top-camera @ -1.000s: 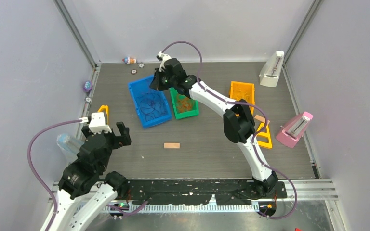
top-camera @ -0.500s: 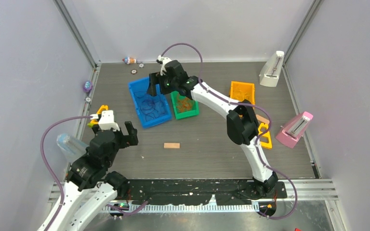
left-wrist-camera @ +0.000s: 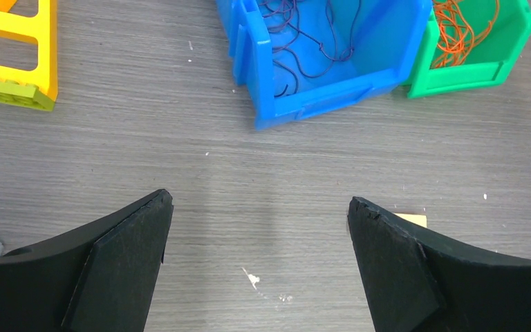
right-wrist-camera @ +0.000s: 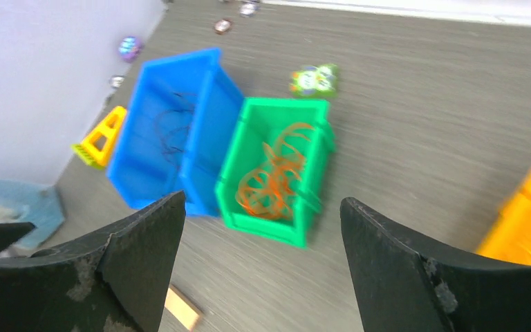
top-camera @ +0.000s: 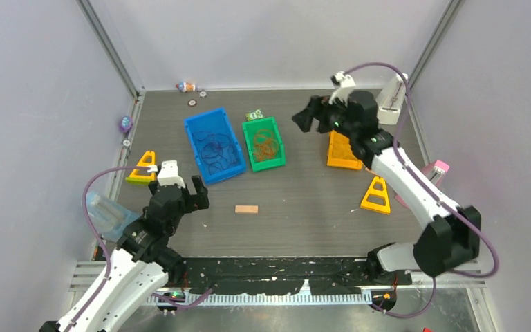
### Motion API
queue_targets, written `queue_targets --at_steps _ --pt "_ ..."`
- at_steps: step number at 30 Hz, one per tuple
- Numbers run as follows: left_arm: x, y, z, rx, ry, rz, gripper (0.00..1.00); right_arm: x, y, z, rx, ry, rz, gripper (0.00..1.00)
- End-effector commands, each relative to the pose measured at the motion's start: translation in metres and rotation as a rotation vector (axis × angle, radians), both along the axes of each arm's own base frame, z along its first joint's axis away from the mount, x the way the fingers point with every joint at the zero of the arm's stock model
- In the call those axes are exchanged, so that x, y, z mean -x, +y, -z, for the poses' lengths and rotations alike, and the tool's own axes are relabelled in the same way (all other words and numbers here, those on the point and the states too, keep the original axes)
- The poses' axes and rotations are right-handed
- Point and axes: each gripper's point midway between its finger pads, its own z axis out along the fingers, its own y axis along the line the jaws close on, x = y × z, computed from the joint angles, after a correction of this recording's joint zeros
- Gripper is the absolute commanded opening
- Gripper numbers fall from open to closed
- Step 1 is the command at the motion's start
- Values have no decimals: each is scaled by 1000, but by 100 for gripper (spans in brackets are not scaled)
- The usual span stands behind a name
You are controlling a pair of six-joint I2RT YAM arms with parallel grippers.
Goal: Untangle the cables
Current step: Place the cable in the bin, then reset both arms
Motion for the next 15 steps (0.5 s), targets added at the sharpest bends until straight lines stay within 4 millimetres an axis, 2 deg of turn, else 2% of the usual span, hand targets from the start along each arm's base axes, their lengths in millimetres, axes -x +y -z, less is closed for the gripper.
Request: queue_targets --at_steps 1,2,9,12,13,14,15 --pt "-25 0 -18 33 -122 -67 100 19 -40 15 43 -48 91 87" --pt "-30 3 -16 18 -134 -89 100 24 -54 21 57 -49 146 87" --pt "-56 29 -3 -194 -194 -213 99 62 -95 40 143 -209 221 90" --pt "-69 28 0 -279 -254 -188 100 71 -131 52 150 -273 395 91" --pt "-74 26 1 -286 -268 -175 100 75 -142 69 171 -260 436 91" --pt "-75 27 0 -298 -258 -168 99 77 -158 57 172 -324 515 91" --pt "-79 30 -3 -314 -276 -181 100 81 -169 75 200 -315 557 91"
